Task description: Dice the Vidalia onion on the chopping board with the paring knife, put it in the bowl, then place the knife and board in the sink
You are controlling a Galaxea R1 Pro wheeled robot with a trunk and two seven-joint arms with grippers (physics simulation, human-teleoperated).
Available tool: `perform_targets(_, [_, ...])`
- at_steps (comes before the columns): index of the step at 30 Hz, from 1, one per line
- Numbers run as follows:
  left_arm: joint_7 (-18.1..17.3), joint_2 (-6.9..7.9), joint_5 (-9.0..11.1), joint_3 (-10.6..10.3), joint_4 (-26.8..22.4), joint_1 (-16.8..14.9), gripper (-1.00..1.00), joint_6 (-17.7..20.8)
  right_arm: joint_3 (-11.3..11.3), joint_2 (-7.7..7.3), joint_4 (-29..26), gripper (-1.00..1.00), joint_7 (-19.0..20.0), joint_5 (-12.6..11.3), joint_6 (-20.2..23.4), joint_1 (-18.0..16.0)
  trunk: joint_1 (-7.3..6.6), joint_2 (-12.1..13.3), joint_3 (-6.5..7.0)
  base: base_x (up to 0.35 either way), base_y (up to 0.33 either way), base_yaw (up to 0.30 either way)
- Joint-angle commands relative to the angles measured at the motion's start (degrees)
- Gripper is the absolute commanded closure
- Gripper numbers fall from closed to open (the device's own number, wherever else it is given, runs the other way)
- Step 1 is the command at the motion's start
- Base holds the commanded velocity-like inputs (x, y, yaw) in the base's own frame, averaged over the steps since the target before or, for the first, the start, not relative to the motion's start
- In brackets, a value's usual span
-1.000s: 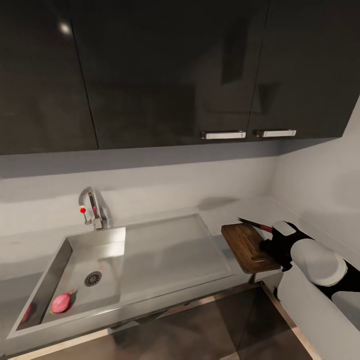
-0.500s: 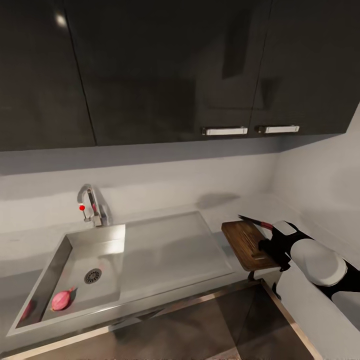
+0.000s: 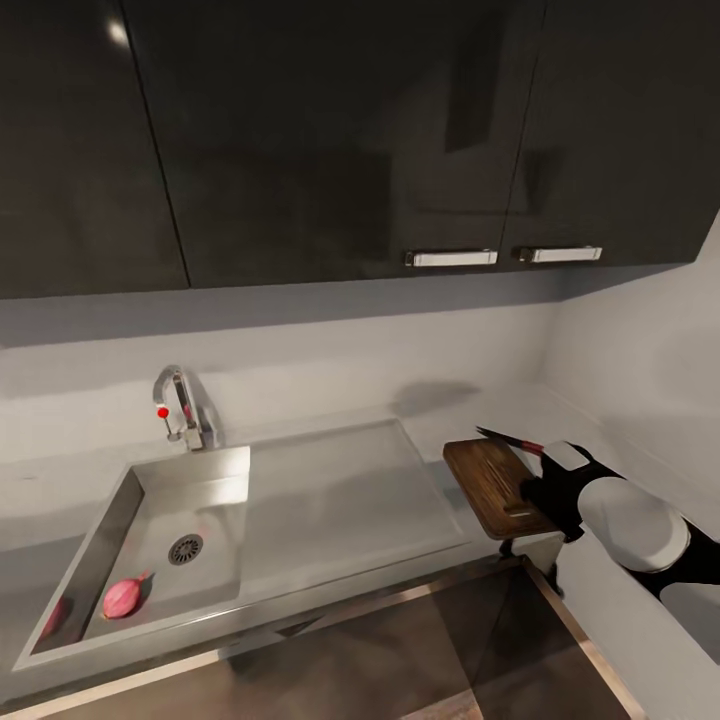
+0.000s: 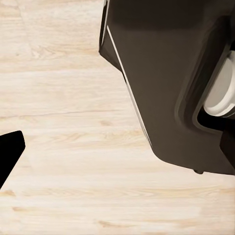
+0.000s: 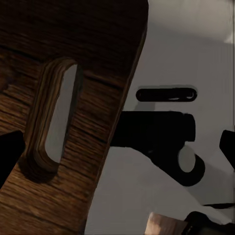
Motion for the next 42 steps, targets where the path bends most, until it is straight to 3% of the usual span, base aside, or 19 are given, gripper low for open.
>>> perform_targets(1, [-0.2, 0.02, 0.2, 0.3, 0.1, 0.0, -1.0, -0.3, 0.4, 0.08, -0.1, -1.0, -0.8, -0.4, 0.1, 0.0, 0.04, -0.1, -0.12, 0.0, 0.0, 0.0])
perform_targets(5, [-0.2, 0.02, 0.2, 0.3, 0.2, 0.0, -1.0, -0.3, 0.4, 0.38, -0.1, -1.0, -2.1, -0.4, -1.9, 0.0, 0.04, -0.1, -0.12, 0.0, 0.0, 0.0])
perform_targets(8, [-0.2, 0.02, 0.2, 0.3, 0.2, 0.0, -1.0, -0.3, 0.5, 1.53, -0.1, -1.0, -3.6, 0.1, -3.5, 0.0, 0.04, -0.1, -0.12, 0.0, 0.0, 0.0])
perform_targets(16, [-0.2, 0.08, 0.2, 0.3, 0.2, 0.0, -1.0, -0.4, 1.0, 3.89, -0.1, -1.0, -5.5, 5.7, -6.6, 0.0, 0.04, -0.1, -0.12, 0.0, 0.0, 0.0])
perform_targets(28, [-0.2, 0.11, 0.2, 0.3, 0.2, 0.0, -1.0, -0.4, 1.0, 6.17, -0.2, -1.0, -7.9, 6.6, -9.1, 0.0, 0.04, -0.1, -0.12, 0.0, 0.0, 0.0])
perform_targets(42, [-0.2, 0.2, 0.2, 0.3, 0.2, 0.0, -1.0, -0.4, 1.0, 6.41, -0.2, -1.0, -8.4, 7.1, -10.0, 0.0, 0.04, -0.1, -0.24, 0.0, 0.0, 0.0])
